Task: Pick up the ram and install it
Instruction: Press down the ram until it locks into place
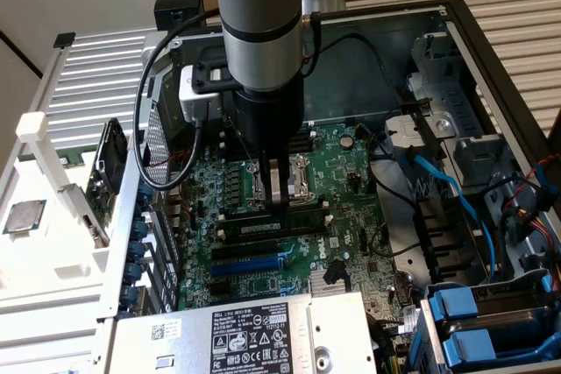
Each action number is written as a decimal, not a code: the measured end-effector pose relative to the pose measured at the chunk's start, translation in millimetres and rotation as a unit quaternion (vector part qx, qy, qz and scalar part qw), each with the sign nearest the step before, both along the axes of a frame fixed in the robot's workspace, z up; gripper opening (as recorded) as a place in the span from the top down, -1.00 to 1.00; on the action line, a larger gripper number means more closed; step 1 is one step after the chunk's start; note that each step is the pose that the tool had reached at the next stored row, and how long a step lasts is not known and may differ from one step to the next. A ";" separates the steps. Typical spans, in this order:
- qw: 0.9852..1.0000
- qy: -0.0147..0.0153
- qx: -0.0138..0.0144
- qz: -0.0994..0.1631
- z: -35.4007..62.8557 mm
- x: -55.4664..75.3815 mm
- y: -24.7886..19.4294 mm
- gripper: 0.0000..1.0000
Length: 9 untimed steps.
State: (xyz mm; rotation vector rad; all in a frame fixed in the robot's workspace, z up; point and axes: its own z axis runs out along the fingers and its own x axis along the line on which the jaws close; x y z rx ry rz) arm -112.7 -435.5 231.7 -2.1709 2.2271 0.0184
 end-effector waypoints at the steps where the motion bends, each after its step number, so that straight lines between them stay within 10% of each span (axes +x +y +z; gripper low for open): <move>1: 1.000 0.000 0.000 0.000 -0.2 0.0 0.0 0.79; 9: 1.000 0.000 0.000 0.000 -1.5 0.0 0.0 0.79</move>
